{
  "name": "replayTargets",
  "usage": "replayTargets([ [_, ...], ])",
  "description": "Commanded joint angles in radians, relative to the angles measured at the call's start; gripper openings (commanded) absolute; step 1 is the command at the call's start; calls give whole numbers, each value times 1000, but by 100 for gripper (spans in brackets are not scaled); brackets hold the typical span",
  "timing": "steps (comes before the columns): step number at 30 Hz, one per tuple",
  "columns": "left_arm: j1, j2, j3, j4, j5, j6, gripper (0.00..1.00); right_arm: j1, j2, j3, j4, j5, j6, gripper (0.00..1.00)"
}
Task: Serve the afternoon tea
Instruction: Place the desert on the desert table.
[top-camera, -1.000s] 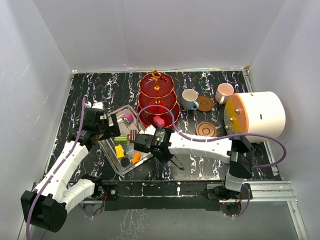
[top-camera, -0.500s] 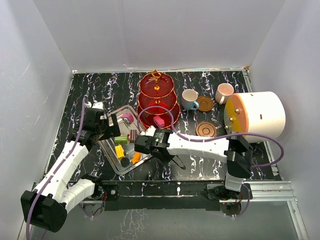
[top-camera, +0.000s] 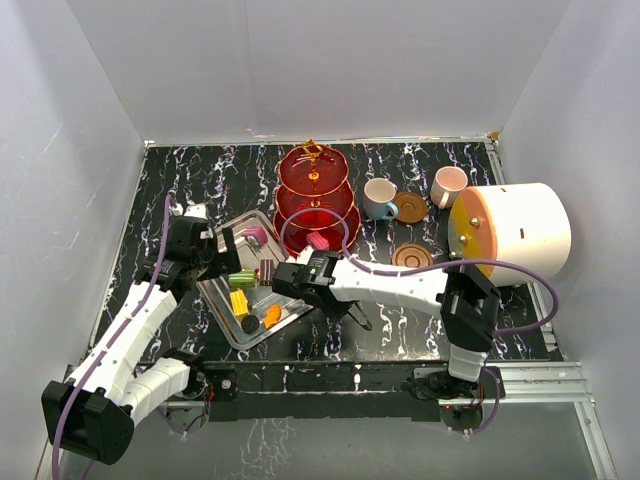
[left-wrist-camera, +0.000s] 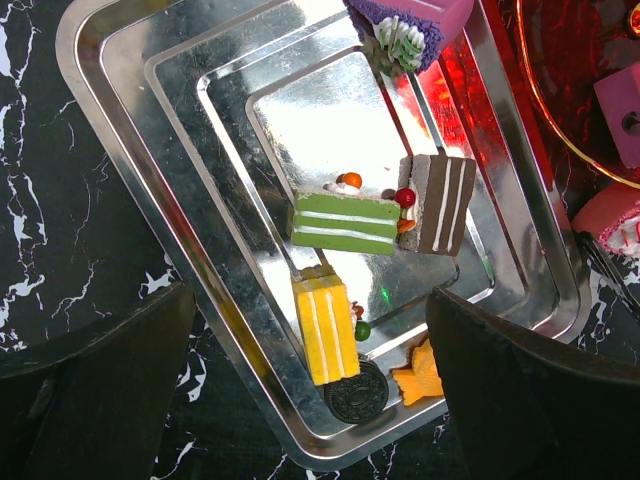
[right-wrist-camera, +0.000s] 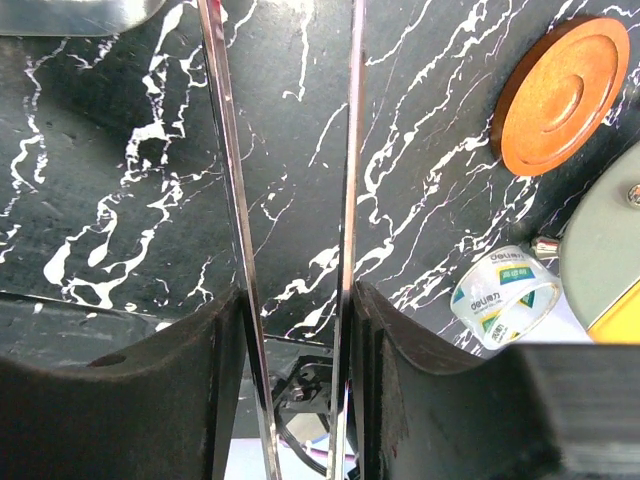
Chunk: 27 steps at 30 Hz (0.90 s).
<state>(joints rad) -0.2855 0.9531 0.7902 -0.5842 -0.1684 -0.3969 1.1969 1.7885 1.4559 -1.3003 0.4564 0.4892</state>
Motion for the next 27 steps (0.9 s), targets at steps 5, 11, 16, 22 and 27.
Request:
replayTargets([
  [5,-6,-7,18,-10,2,3,98,-16,-41,25,29,37,13,33],
  [11,-7,-12,17,-11,0,1,98,-49,-156,121,33,6,31,30],
  [16,-7,-14,18,-12,-3,1,98,-94,-218,165,30,-32,35,30],
  [22,-6,-14,17,-10,-2,1,98,-161,-311,159,26,-87,46,30],
  [27,-6,-13,17,-10,-1,1,98,-246,-361,78,58,-126,26,30],
])
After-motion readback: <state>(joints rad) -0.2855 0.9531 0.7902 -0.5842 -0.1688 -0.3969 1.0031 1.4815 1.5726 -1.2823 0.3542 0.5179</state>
